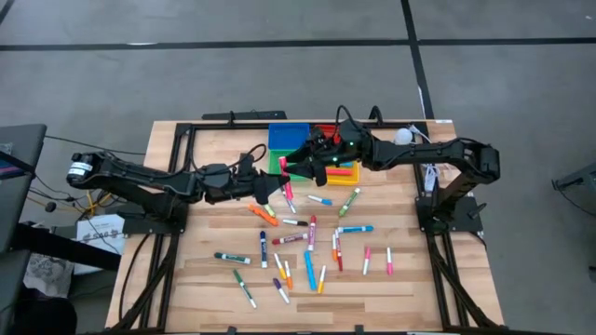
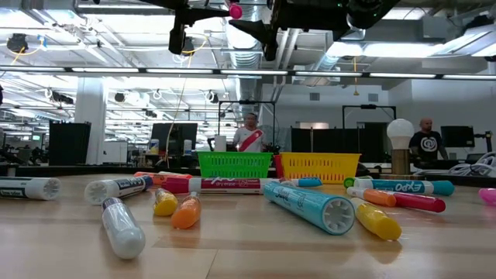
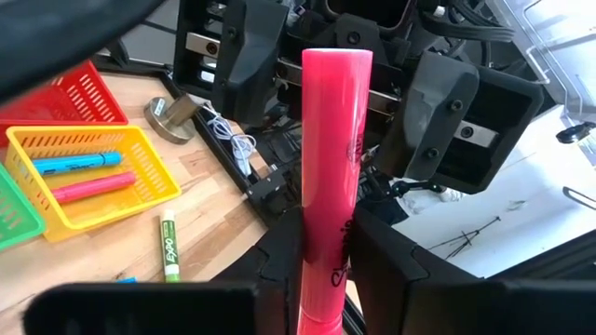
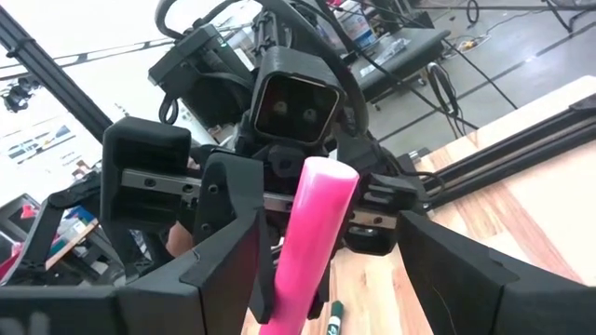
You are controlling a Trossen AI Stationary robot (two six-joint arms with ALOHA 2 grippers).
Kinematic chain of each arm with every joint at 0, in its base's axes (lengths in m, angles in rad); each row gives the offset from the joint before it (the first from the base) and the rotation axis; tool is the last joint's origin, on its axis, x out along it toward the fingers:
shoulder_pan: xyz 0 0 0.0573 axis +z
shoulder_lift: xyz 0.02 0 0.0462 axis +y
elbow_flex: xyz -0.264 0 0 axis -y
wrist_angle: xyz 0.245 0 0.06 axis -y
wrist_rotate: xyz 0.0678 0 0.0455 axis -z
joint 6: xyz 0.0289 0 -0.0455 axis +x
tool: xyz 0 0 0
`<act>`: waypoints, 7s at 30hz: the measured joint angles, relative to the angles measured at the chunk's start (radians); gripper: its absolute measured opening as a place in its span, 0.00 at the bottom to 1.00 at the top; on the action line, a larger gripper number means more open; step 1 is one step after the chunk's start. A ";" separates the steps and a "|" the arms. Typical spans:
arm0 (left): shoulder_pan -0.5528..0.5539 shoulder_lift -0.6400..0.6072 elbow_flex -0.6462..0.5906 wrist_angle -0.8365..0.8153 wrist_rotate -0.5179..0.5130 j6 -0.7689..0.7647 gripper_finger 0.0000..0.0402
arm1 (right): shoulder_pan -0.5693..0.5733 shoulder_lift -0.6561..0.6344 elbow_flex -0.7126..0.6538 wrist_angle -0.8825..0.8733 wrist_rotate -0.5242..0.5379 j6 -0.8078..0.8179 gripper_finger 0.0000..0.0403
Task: Pick & Place Markers
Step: Put the large pink highlighter pen into the yellow bin, then put the light green highlighter pen into the yellow bin
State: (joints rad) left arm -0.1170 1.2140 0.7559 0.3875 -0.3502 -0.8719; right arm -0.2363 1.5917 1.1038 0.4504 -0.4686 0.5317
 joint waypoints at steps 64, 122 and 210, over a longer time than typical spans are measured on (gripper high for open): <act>0.001 -0.063 0.001 -0.150 0.043 0.061 0.60 | -0.057 -0.005 0.023 -0.114 0.026 -0.035 0.17; -0.063 -0.328 -0.129 -0.514 -0.222 0.308 0.57 | -0.125 0.245 0.195 -1.135 0.502 -0.750 0.17; -0.082 -0.447 -0.353 -0.270 -0.128 0.247 0.57 | -0.064 -0.389 -0.060 -0.926 0.491 -0.477 0.33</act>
State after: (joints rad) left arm -0.1991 0.7672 0.4026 0.1174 -0.4778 -0.6250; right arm -0.3008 1.2024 1.0434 -0.4760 0.0224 0.0545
